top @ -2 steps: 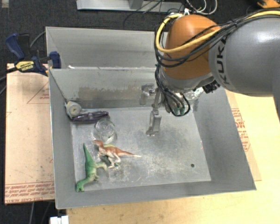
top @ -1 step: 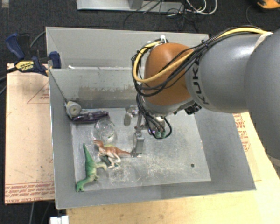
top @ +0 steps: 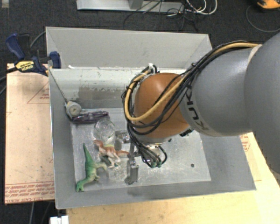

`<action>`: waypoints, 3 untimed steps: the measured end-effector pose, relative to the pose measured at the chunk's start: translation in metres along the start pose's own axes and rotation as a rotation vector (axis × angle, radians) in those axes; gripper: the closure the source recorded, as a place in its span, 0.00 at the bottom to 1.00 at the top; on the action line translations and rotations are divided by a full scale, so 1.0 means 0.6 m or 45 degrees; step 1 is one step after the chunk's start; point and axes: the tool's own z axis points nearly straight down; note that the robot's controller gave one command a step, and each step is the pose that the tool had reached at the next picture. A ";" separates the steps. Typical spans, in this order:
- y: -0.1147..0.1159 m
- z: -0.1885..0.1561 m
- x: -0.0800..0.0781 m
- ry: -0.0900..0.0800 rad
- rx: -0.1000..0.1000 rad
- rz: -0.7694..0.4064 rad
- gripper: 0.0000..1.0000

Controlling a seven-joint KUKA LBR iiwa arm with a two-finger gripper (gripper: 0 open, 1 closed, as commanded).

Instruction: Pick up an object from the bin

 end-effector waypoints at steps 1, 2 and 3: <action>0.026 0.099 -0.072 0.010 -0.005 -0.093 0.00; -0.007 0.124 -0.061 -0.015 -0.006 0.103 1.00; -0.007 0.124 -0.061 -0.015 -0.006 0.104 1.00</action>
Offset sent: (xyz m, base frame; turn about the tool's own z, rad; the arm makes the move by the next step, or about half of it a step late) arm 0.0329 -0.0016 -0.0799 0.0814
